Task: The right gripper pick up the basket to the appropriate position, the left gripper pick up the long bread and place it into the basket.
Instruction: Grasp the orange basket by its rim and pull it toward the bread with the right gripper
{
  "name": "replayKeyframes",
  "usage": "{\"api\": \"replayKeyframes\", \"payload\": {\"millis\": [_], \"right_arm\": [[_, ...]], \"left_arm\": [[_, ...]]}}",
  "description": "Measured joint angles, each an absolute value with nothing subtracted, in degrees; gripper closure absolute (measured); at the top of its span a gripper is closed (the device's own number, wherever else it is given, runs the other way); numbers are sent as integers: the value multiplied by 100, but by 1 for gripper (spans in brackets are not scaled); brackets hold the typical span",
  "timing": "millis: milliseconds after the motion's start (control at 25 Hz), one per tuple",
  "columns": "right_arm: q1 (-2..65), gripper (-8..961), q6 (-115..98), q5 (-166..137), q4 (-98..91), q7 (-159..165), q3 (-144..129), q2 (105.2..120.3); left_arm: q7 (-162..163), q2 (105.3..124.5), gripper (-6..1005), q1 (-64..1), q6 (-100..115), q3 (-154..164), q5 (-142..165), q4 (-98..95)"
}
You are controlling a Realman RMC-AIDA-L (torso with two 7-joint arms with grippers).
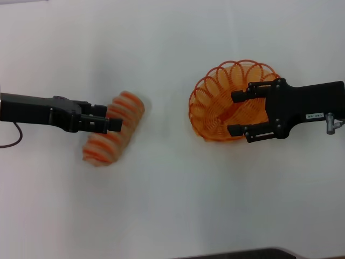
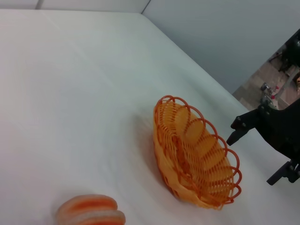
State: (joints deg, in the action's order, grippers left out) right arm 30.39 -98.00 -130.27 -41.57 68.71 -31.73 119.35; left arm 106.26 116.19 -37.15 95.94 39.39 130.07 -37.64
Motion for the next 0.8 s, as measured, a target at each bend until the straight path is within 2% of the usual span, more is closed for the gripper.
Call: {"api": "replayKeyframes", "payload": {"millis": [600,720,800], "right_arm": [[3077,166,-9861,-12643,-4105,7228,-3173,11908],[3143,172,-9860,-12236,-4154,7725,-3172,11852],[3299,175,-9805,-12075,-4159,8446,-3190,11737]], "left_arm": [[10632,11624,188,-3694,9591,3931,13010,-3778],[10626,11634,188,-3697,9564,3928,13008,-3778],[10624,11635,188,-3703,9516,3928,13007,-3769]]}}
